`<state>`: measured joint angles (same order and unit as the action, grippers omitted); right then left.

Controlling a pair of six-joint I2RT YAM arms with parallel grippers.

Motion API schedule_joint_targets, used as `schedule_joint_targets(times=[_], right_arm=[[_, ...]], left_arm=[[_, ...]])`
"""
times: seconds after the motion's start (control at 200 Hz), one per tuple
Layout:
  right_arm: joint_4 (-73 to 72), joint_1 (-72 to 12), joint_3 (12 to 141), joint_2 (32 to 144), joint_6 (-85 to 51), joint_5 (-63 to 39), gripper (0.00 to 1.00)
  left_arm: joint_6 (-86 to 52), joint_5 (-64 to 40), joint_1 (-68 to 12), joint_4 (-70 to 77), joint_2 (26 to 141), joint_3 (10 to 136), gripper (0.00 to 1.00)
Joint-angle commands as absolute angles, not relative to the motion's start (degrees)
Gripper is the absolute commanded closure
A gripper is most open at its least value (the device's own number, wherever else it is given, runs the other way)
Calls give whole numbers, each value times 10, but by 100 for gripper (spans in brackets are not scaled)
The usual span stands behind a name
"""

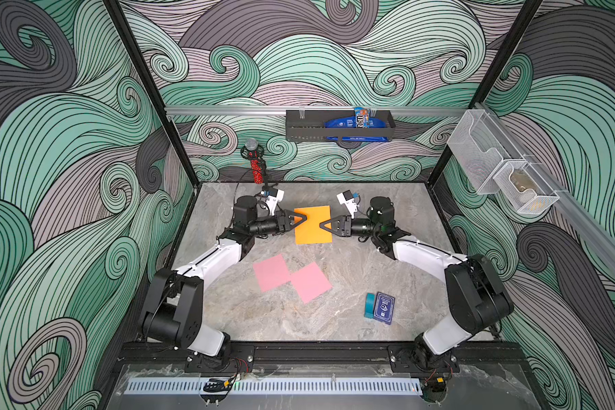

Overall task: Fold the square paper along the opposite sides
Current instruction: Pick up the paper from the center of the board.

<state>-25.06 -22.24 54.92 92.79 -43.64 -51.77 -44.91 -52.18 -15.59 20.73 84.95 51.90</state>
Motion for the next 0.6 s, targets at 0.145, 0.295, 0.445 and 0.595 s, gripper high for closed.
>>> schedule_joint_targets(times=[0.145,0.295,0.445,0.595], right_arm=[[-199,-213,566,921,-395,-528,100],[-171,-214,580,924,-376,-530,100],[-161,-213,584,921,-366,-531,100],[-161,-202,586,920,-350,-515,72]], left_arm=[[-436,-523,-155,209,832,520,70],[-428,-517,-155,199,833,521,87],[-427,-515,-155,194,837,526,100],[-429,-514,-155,179,830,538,100]])
